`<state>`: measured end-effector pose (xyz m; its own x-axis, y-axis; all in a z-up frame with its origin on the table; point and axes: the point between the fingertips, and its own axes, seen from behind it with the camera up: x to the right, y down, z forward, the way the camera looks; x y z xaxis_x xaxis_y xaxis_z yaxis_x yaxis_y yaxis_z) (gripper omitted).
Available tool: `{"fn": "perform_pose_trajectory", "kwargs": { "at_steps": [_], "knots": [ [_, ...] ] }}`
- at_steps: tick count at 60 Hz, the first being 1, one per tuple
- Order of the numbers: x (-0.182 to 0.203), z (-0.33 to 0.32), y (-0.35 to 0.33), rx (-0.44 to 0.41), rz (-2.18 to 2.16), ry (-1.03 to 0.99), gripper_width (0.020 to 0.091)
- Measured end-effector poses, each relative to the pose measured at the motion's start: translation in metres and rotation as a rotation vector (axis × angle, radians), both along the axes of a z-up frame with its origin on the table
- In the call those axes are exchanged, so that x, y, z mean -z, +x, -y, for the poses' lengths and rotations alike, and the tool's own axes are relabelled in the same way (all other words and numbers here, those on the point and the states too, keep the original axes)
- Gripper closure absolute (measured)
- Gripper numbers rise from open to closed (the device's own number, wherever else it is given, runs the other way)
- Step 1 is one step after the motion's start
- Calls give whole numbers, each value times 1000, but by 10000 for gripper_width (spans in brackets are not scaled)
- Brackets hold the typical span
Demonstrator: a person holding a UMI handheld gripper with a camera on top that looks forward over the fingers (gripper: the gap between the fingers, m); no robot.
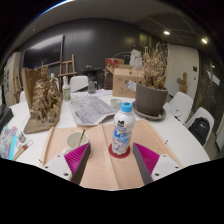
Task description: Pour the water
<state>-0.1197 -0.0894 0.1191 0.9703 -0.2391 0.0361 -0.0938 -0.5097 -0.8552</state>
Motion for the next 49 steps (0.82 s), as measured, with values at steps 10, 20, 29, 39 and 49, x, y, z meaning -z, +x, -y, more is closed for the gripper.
{"fn": "perform_pose_trajectory", "kwargs": {
  "at_steps": [10, 20, 29, 39, 49],
  "knots": [
    [-43, 74, -54, -30, 3, -31, 248],
    [-74, 141, -92, -20, 24, -65, 246],
    [-91, 173, -113, -7, 38, -67, 245],
    [-94, 185, -119, -7, 52, -77, 247],
    [-102, 182, -122, -18, 48, -79, 247]
  ]
}}
